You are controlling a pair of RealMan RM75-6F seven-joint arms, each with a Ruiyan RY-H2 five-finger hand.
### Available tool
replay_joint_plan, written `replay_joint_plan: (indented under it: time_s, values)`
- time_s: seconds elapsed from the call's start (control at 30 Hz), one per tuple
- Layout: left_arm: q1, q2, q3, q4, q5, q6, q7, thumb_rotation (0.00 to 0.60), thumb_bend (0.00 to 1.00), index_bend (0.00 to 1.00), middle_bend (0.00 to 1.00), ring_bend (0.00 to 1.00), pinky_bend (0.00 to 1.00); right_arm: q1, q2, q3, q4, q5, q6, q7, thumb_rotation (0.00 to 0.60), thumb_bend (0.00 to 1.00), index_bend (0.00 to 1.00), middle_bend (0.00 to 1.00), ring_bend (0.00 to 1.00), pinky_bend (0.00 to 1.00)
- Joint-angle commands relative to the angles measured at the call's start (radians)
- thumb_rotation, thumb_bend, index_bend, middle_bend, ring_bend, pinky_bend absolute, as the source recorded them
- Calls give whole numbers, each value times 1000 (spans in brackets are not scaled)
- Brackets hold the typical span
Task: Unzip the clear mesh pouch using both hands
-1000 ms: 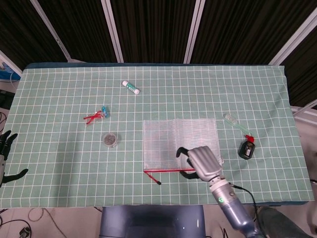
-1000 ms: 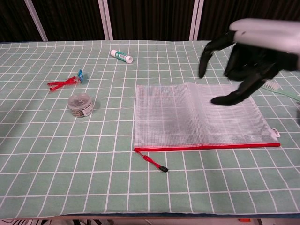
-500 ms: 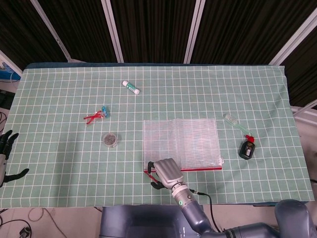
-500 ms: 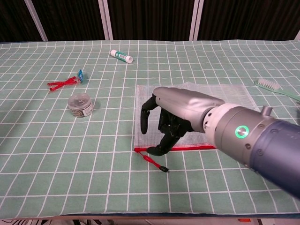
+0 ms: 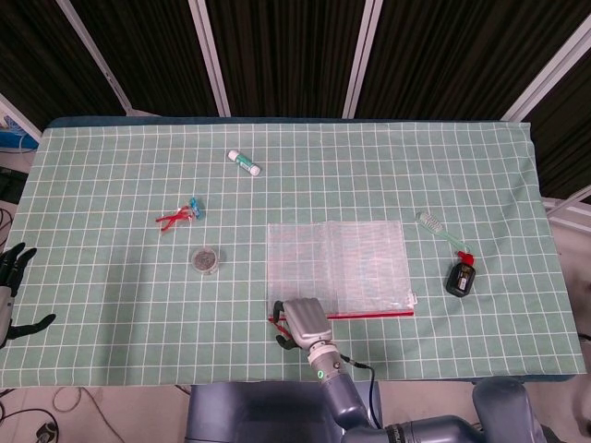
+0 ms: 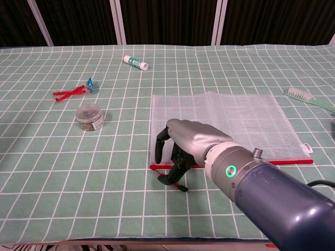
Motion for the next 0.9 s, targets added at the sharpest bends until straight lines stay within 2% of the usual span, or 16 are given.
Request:
replay_joint_plan:
  time_s: [0.03, 0.9]
  values:
    - [-1, 1, 0, 0, -1, -3, -1, 600, 11, 0, 0, 0, 0, -5, -21, 0, 30, 8, -1, 13, 600, 349, 516, 1000, 1000, 1000]
    - [-4, 3, 2, 1, 0, -8, -15, 600, 10, 0, 0, 0, 0, -48, -59, -6, 94, -6, 4, 34, 600, 363, 538, 1000, 1000, 1000]
